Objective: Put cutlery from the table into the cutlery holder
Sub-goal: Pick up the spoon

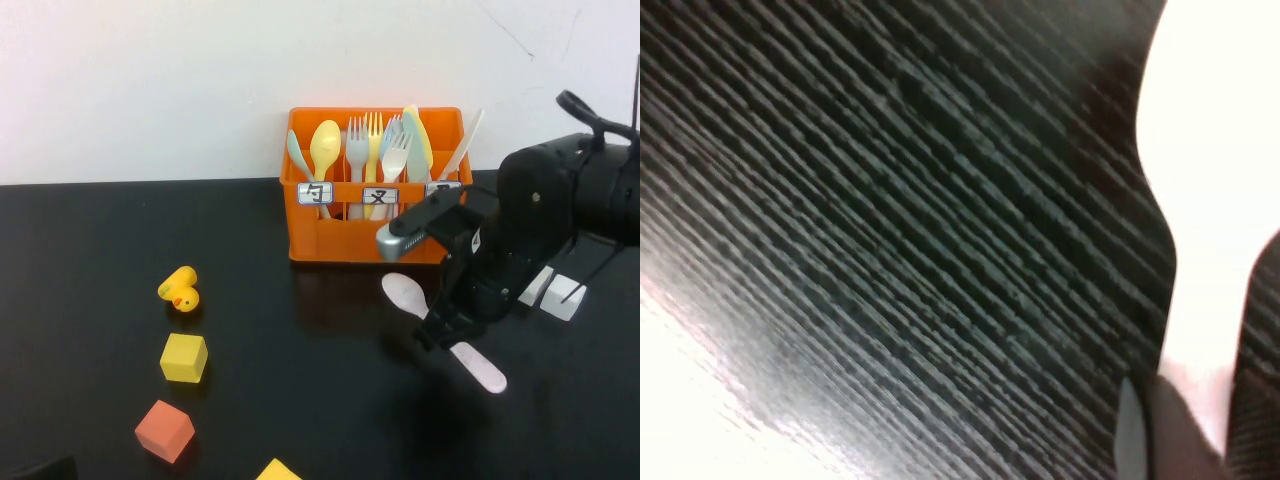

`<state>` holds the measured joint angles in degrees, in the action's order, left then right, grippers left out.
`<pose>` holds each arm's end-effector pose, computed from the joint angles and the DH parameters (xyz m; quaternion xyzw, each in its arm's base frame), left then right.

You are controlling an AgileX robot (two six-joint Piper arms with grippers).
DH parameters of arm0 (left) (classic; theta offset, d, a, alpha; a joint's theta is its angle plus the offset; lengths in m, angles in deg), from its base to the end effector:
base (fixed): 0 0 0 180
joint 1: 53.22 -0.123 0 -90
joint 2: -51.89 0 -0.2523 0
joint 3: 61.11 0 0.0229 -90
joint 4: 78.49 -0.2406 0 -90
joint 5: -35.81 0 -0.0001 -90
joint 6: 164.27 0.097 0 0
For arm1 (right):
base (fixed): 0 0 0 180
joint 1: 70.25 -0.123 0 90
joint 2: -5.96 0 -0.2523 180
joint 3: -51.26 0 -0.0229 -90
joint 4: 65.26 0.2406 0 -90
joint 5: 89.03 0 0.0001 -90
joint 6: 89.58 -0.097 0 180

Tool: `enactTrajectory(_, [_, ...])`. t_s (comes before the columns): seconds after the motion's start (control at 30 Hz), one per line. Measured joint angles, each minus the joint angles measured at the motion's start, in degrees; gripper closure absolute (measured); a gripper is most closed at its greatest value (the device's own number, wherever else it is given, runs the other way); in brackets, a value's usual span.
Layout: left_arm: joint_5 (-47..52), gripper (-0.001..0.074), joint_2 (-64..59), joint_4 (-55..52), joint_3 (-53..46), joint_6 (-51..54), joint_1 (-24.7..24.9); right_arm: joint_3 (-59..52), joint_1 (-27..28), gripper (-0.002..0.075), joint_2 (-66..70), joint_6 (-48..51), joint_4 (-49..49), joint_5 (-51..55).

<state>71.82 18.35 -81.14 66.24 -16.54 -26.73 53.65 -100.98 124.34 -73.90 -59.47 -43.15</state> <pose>0.0999 -0.0468 0.2495 -0.0343 0.8746 -0.2188 0.4313 0.3200 0.1984 0.1682 -0.3619 0.9179 0.0616 0.1506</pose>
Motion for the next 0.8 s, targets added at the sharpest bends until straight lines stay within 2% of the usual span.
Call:
enactTrajectory(0.13, [-0.1, 0.0736, 0.0, -0.1, 0.0, 0.0, 0.0, -0.1, 0.0, 0.0601, -1.3, 0.0, 1.4, -1.2])
enactTrajectory(0.2, [-0.1, 0.0736, 0.0, -0.1, 0.0, 0.0, 0.0, -0.1, 0.0, 0.0664, -2.3, 0.0, 2.2, -2.8])
enactTrajectory(0.3, [-0.1, 0.0736, 0.0, -0.1, 0.0, 0.0, 0.0, -0.1, 0.0, 0.0711, -4.1, 0.0, 2.7, -5.3])
enactTrajectory(0.5, [-0.2, 0.0736, 0.0, -0.1, 0.0, 0.0, 0.0, 0.9, 0.0, 0.0727, -7.3, 0.0, 3.4, -7.7])
enactTrajectory(0.57, [-0.3, 0.0736, 0.0, -0.1, 0.0, 0.0, 0.0, 1.1, 0.0, 0.0727, -7.3, 0.6, 3.5, -7.6])
enactTrajectory(0.67, [-0.3, 0.0736, 0.1, -0.1, 0.0, 0.0, 0.0, 1.1, 0.0, 0.0721, -6.1, 9.1, 7.3, -4.6])
enactTrajectory(0.73, [-0.3, 0.0736, 0.1, -0.1, 0.0, 0.0, 0.0, 1.1, 0.0, 0.0687, -4.3, 17.2, 13.2, -2.0])
enactTrajectory(0.8, [-0.3, 0.0736, 0.3, -0.1, 0.0, 0.0, 0.0, 1.1, 0.0, 0.0606, -2.3, 23.5, 19.3, -0.4])
